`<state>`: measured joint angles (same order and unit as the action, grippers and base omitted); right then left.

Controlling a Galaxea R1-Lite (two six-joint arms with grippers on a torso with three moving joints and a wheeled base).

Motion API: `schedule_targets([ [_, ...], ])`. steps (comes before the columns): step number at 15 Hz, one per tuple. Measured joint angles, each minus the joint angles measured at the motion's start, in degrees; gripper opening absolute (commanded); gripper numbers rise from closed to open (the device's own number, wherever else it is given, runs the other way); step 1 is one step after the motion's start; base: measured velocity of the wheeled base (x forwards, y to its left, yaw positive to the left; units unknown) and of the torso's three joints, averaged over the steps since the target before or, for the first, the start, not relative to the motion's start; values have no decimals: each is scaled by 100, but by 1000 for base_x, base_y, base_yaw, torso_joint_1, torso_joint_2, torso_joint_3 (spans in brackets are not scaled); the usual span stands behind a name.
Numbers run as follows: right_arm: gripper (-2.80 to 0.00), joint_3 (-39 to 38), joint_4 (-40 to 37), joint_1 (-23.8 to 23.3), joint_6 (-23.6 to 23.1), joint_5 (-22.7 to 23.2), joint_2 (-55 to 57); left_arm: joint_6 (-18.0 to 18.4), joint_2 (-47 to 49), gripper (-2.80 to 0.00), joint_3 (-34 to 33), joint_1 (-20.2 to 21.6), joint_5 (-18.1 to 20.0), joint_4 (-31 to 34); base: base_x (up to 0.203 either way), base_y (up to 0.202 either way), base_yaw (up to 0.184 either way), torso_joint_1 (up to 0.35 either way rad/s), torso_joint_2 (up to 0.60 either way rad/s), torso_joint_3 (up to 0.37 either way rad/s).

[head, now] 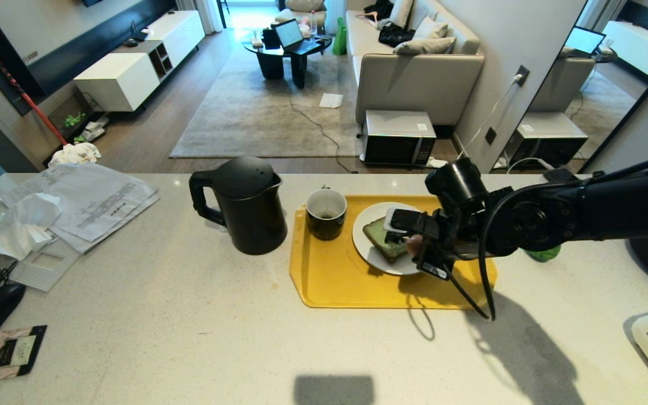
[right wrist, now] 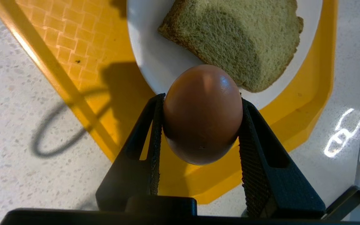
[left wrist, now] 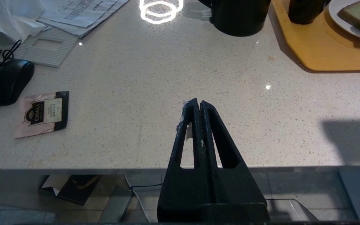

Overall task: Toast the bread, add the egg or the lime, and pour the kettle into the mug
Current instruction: Put the egg in the bowl

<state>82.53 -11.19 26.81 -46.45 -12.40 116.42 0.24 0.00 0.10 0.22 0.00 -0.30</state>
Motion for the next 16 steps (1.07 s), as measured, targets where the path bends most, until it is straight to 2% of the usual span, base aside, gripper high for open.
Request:
schedule_targets([
  [7,-280,802,18,-170,1,-179,747,-2,0,-280,0,0,0,-2,0,0,0,0,0,0],
  [16,-280,651,23,-453,-89,-185,926,6,0,-280,0,0,2,0,0,0,0,0,0,0],
])
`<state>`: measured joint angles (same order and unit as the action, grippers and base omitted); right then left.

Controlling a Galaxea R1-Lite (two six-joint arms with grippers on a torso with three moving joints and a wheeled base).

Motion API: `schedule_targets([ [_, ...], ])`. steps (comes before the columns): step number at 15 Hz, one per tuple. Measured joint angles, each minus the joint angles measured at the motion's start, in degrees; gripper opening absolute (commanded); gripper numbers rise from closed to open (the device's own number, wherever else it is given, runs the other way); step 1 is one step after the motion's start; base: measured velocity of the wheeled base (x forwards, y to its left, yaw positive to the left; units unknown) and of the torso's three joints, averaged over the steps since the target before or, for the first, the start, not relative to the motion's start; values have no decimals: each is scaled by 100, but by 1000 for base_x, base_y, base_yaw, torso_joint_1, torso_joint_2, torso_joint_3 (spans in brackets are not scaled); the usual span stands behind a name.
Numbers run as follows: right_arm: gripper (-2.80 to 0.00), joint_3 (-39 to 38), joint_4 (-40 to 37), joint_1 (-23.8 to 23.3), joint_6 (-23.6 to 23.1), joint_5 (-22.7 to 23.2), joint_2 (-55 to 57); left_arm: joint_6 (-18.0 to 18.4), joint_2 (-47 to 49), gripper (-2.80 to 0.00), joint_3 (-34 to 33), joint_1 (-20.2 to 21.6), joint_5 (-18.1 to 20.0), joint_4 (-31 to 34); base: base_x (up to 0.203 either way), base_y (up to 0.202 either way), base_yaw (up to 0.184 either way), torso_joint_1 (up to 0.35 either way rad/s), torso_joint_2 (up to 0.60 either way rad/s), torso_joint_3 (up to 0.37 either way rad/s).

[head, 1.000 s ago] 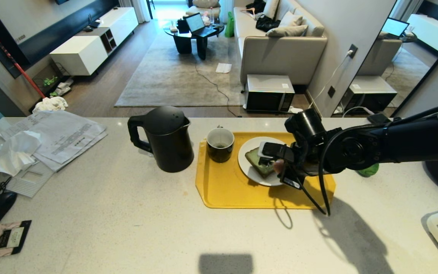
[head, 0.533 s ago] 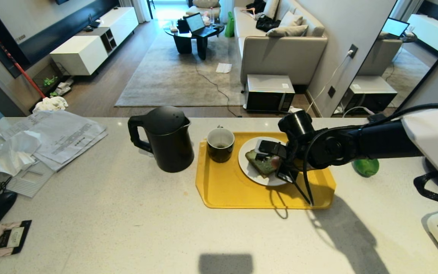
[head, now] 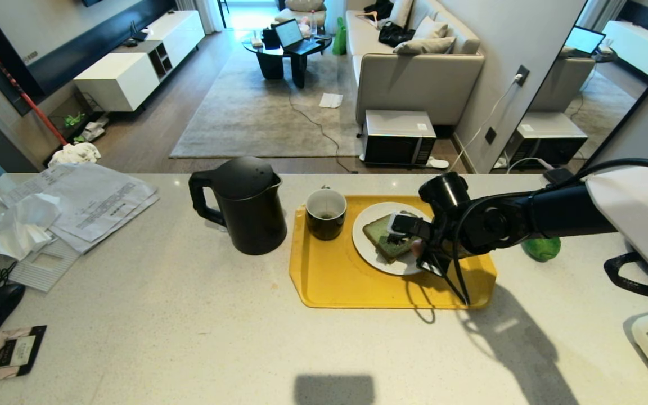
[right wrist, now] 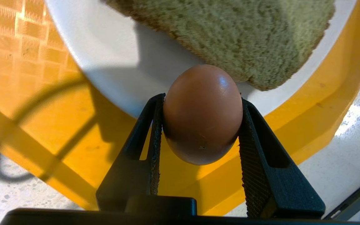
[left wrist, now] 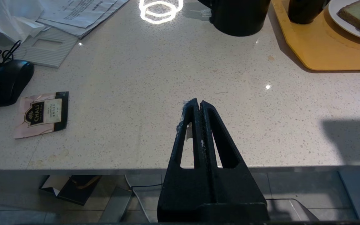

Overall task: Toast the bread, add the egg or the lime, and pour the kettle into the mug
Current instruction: Put the egg in the bowl

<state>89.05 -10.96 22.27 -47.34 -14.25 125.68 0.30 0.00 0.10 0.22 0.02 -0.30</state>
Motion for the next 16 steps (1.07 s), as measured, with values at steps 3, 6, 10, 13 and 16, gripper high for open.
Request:
schedule_targets([
  [3,-280,-79,11,-6,-62,0,2,-1,0,-280,0,-1,-2,-1,0,0,0,0,0,0],
  [6,0,-90,14,0,-65,0,2,-3,0,-280,0,0,-2,-2,0,0,0,0,0,0],
  [10,0,-89,40,13,-100,11,-5,-3,0,-280,0,0,-2,0,0,0,0,0,0,0],
  [13,0,-85,38,22,-104,19,-37,-6,0,-280,0,0,-2,-2,0,0,0,0,0,0],
  [16,0,-102,8,16,-106,23,-176,-6,0,-280,0,0,-2,-1,0,0,0,0,0,0],
])
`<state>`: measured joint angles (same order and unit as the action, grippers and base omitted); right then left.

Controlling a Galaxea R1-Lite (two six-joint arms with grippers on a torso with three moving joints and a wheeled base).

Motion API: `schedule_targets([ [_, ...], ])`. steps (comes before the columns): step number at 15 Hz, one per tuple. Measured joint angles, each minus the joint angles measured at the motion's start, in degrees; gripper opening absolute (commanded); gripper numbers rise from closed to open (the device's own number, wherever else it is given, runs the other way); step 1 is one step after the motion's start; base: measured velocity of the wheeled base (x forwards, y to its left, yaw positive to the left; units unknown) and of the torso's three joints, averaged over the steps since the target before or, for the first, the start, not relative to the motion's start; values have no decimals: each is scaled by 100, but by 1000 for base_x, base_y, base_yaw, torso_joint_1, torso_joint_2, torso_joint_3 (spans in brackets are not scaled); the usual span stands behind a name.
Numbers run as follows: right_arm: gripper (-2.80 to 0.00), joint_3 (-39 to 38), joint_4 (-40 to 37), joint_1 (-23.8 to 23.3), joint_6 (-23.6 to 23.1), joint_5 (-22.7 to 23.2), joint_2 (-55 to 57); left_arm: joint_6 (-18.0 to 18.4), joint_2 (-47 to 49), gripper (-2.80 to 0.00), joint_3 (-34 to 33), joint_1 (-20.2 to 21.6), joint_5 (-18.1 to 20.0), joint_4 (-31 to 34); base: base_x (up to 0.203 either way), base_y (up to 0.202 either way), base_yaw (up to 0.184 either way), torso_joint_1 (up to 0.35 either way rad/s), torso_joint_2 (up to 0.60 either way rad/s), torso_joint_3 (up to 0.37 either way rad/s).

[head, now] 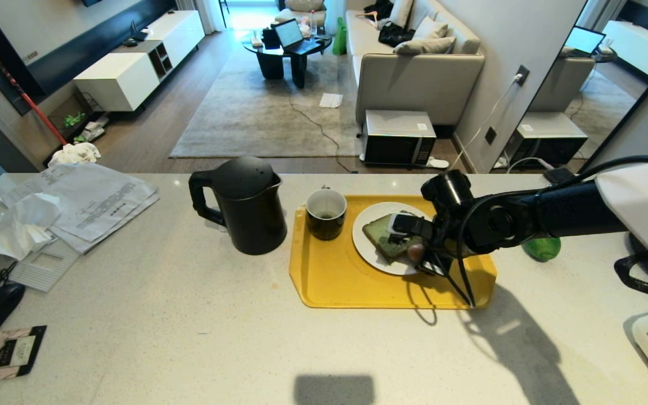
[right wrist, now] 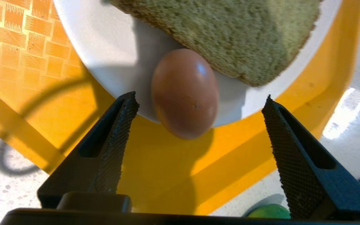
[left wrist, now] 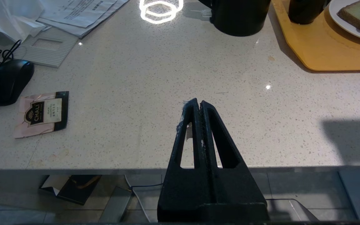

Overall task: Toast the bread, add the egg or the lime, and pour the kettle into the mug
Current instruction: Put the egg in the bowl, then pick up the kettle

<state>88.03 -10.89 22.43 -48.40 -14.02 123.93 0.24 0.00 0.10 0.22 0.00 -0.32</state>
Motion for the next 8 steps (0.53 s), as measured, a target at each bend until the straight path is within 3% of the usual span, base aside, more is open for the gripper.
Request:
schedule_targets([
  [5,0,-580,-16,-28,68,38,-762,5,0,-280,0,0,0,-1,0,0,0,0,0,0],
  [8,0,-1104,-18,-109,385,44,-1506,5,0,-280,0,0,0,1,0,0,0,0,0,0],
])
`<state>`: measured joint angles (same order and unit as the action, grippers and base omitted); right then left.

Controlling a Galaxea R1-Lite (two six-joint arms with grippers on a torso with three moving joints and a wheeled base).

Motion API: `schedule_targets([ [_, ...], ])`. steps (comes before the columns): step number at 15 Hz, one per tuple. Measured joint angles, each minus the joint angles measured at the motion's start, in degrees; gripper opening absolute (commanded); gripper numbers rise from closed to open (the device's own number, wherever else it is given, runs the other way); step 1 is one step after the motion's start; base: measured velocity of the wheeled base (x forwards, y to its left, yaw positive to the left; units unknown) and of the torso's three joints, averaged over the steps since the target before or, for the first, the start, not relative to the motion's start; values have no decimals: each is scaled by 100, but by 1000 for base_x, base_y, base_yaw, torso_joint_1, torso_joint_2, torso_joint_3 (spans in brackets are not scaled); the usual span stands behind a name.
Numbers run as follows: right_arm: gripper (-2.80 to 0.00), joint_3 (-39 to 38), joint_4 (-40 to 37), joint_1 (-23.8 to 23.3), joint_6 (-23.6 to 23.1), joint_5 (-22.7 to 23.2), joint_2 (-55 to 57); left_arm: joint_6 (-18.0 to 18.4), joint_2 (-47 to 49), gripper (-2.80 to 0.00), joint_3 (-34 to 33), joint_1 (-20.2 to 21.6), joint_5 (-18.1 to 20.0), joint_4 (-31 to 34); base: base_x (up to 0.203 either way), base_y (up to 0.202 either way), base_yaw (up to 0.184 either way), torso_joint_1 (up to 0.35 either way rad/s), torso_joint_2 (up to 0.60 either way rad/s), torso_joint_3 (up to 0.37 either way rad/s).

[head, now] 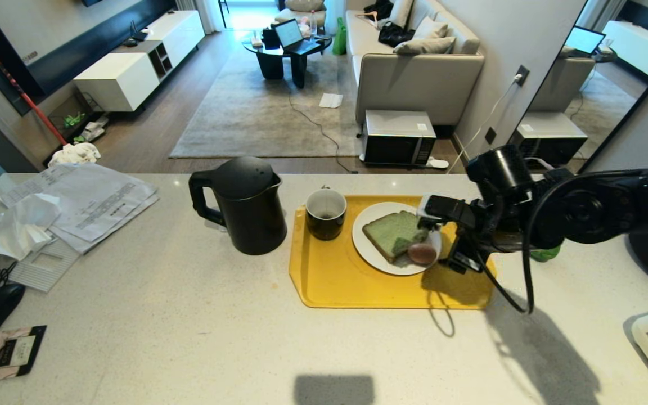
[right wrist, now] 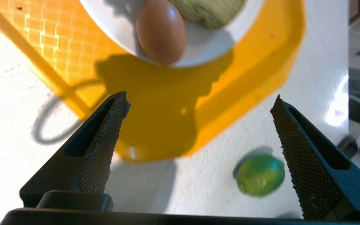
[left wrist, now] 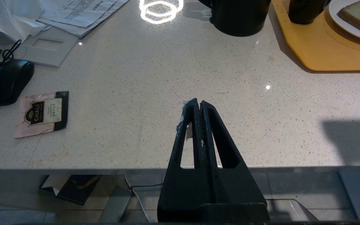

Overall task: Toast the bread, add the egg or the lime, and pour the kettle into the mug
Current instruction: Pick up the kettle

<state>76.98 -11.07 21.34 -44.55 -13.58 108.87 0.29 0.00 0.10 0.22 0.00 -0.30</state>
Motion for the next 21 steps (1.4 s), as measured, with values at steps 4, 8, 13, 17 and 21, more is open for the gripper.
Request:
schedule_targets([
  [4,0,-667,-2,-351,615,-44,-1197,-2,0,-280,0,0,0,0,0,0,0,0,0,0],
  [8,-280,-1245,-1,-1207,772,-89,-2443,0,0,-280,0,-1,2,0,0,0,0,0,0,0],
  [13,-280,-2011,-1,-1996,1409,-86,-3931,-2,0,-280,0,-1,0,-2,0,0,0,0,0,0],
  [17,-280,-2923,13,-2342,1739,-88,-5347,-1,0,-280,0,0,0,0,0,0,0,0,0,0],
  [21,-280,-3779,14,-2595,2167,-73,-6827,-2,0,-280,0,0,0,-2,0,0,0,0,0,0],
])
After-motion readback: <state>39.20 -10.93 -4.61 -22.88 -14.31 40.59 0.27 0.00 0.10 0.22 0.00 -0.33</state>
